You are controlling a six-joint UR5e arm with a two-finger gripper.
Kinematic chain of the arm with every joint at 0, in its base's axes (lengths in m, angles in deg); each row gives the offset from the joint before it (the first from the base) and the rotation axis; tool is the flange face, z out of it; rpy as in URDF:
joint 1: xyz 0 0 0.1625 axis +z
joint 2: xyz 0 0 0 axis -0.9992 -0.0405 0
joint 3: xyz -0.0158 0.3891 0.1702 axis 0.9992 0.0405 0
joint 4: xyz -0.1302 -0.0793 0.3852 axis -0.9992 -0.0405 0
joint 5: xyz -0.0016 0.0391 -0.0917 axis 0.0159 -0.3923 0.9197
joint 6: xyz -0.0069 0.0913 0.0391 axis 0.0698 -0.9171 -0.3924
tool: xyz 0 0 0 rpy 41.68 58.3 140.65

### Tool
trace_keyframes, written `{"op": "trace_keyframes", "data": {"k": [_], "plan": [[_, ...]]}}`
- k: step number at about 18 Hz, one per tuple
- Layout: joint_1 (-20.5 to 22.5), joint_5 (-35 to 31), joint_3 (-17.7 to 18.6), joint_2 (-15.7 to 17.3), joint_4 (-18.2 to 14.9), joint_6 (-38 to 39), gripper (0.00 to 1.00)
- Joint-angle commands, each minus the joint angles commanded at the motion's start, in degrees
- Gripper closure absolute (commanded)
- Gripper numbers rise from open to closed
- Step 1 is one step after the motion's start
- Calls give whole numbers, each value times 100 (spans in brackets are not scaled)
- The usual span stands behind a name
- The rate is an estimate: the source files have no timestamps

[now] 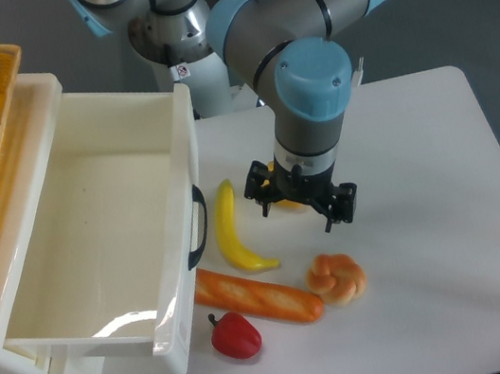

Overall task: Pick up the long bread
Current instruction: 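Lower the gripper toward the middle of the long orange bread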

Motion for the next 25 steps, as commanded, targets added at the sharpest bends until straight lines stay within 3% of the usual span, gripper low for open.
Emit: {"op": "trace_keyframes", "data": {"k": [12,16,19,25], "plan": [[-53,61,149,-202,562,-141,0],[-70,158,184,-334,939,-193,0],[-237,150,150,-509,1335,-631,0],[-369,0,202,-615,1362,-1914,0]]}}
